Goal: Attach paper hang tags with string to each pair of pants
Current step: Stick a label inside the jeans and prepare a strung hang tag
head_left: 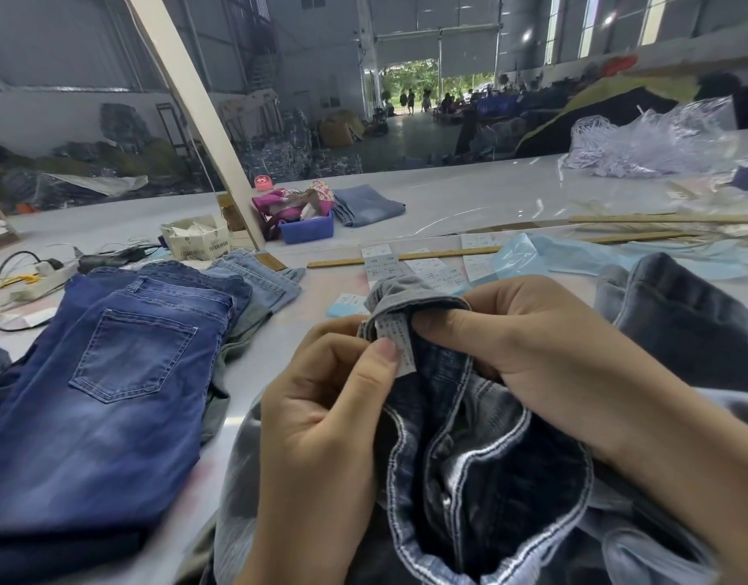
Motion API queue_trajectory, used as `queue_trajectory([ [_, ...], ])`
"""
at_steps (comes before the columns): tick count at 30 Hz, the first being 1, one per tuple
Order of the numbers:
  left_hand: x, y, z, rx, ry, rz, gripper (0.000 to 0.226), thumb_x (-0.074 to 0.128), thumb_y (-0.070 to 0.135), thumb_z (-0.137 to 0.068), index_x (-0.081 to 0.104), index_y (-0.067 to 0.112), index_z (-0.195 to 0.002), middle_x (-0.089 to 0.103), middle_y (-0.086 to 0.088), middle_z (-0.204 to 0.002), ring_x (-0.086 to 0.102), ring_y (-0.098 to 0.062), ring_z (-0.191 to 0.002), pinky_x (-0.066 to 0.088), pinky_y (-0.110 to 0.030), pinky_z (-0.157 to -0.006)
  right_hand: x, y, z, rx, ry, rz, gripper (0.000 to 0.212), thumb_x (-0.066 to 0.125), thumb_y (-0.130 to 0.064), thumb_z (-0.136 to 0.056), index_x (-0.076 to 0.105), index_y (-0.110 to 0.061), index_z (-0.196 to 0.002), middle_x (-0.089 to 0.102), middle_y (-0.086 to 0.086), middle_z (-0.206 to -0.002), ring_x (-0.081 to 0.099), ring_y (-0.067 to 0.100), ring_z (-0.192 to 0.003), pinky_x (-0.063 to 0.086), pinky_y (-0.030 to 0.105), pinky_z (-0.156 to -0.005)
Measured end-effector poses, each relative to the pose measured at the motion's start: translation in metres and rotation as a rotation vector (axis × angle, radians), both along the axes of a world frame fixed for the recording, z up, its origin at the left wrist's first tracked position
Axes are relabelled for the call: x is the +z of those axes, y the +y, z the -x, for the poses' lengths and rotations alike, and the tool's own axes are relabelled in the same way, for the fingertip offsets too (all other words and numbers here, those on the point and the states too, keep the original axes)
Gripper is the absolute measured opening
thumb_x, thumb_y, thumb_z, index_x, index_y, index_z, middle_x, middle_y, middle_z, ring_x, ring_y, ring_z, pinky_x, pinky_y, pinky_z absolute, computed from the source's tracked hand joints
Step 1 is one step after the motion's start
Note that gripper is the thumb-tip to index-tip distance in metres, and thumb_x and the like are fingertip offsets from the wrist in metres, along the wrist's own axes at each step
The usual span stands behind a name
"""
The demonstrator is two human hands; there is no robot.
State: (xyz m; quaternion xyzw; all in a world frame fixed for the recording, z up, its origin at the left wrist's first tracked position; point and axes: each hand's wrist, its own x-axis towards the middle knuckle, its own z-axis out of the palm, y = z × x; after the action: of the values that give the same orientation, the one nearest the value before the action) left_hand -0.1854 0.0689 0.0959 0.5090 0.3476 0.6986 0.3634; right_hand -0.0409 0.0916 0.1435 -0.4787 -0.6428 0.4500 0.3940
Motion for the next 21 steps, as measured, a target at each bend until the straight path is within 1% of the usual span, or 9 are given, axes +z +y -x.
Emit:
queue_trajectory([
  [2, 0.0013, 0.0011, 0.0, -0.039, -0.032, 0.024, 0.018, 0.07, 0.033, -0.069, 0.068, 0.017, -0.06, 0.065, 0.006, -0.091, 0.062, -0.013, -0.085, 0.044, -0.035, -0.083, -0.0001, 0.001, -0.0007, -0.002, -0.011, -0.003, 0.069, 0.07, -0.053, -0.068, 0.064, 0.009, -0.099, 0.058, 0.043, -0.102, 0.057, 0.061, -0.089, 0.047, 0.07, -0.08],
  [4, 0.0022, 0.0014, 0.0001, -0.075, -0.072, 0.038, 0.017, 0.069, 0.031, -0.069, 0.069, 0.018, -0.059, 0.066, 0.006, -0.09, 0.063, -0.013, -0.084, 0.044, -0.036, -0.082, -0.0004, 0.0019, -0.0019, -0.01, -0.026, -0.003, 0.068, 0.07, -0.052, -0.069, 0.064, 0.009, -0.097, 0.059, 0.042, -0.1, 0.057, 0.058, -0.078, 0.048, 0.065, -0.077],
  [7, 0.0023, 0.0017, 0.0006, -0.091, -0.07, 0.045, 0.018, 0.068, 0.031, -0.07, 0.068, 0.017, -0.058, 0.066, 0.005, -0.091, 0.062, -0.017, -0.085, 0.043, -0.041, -0.084, -0.0009, 0.0023, -0.0027, -0.008, -0.023, 0.007, 0.065, 0.07, -0.052, -0.07, 0.065, 0.008, -0.096, 0.062, 0.039, -0.099, 0.061, 0.055, -0.086, 0.05, 0.064, -0.084],
  [10, 0.0022, 0.0017, 0.0009, -0.094, -0.057, 0.045, 0.019, 0.068, 0.031, -0.071, 0.068, 0.017, -0.059, 0.064, 0.005, -0.091, 0.06, -0.017, -0.085, 0.041, -0.041, -0.084, -0.0015, 0.002, -0.0024, 0.013, -0.013, 0.005, 0.064, 0.072, -0.054, -0.069, 0.069, 0.003, -0.096, 0.066, 0.035, -0.098, 0.062, 0.053, -0.093, 0.05, 0.065, -0.086],
  [14, -0.0003, 0.0003, -0.0005, -0.082, -0.036, 0.007, 0.014, 0.066, 0.031, -0.073, 0.071, 0.019, -0.067, 0.064, -0.005, -0.096, 0.06, -0.026, -0.091, 0.043, -0.053, -0.091, -0.0013, 0.0006, -0.0012, 0.011, -0.022, -0.025, 0.077, 0.076, -0.064, -0.059, 0.069, 0.004, -0.092, 0.068, 0.031, -0.097, 0.064, 0.05, -0.094, 0.049, 0.066, -0.085],
  [15, -0.0006, -0.0004, -0.0009, -0.069, -0.022, -0.01, 0.013, 0.065, 0.03, -0.072, 0.071, 0.019, -0.069, 0.064, -0.005, -0.097, 0.06, -0.026, -0.092, 0.044, -0.052, -0.091, -0.0012, 0.0002, -0.0008, 0.011, -0.025, -0.031, 0.079, 0.076, -0.065, -0.058, 0.068, 0.005, -0.093, 0.067, 0.032, -0.098, 0.064, 0.051, -0.093, 0.049, 0.067, -0.084],
  [17, -0.0002, -0.0024, -0.0011, -0.037, 0.021, -0.042, 0.012, 0.064, 0.028, -0.07, 0.072, 0.019, -0.071, 0.064, -0.003, -0.099, 0.062, -0.022, -0.09, 0.047, -0.04, -0.084, -0.001, -0.0002, -0.0002, 0.01, -0.027, -0.037, 0.082, 0.075, -0.065, -0.058, 0.065, 0.008, -0.094, 0.064, 0.036, -0.099, 0.061, 0.054, -0.09, 0.048, 0.069, -0.082],
  [19, 0.0001, -0.004, -0.0012, -0.018, 0.032, -0.046, 0.014, 0.064, 0.028, -0.067, 0.073, 0.02, -0.075, 0.065, -0.003, -0.102, 0.062, -0.018, -0.084, 0.048, -0.03, -0.077, -0.0013, -0.0004, -0.0007, 0.006, -0.028, -0.034, 0.087, 0.076, -0.065, -0.056, 0.062, 0.011, -0.096, 0.061, 0.039, -0.101, 0.058, 0.056, -0.09, 0.047, 0.07, -0.082],
  [21, 0.0003, -0.0046, -0.0015, 0.004, 0.027, -0.049, 0.017, 0.064, 0.029, -0.065, 0.075, 0.023, -0.077, 0.065, 0.003, -0.103, 0.061, -0.015, -0.077, 0.049, -0.022, -0.069, -0.0012, -0.001, -0.0007, 0.007, -0.032, -0.033, 0.083, 0.075, -0.065, -0.056, 0.065, 0.009, -0.094, 0.061, 0.039, -0.101, 0.058, 0.056, -0.089, 0.047, 0.069, -0.083],
])
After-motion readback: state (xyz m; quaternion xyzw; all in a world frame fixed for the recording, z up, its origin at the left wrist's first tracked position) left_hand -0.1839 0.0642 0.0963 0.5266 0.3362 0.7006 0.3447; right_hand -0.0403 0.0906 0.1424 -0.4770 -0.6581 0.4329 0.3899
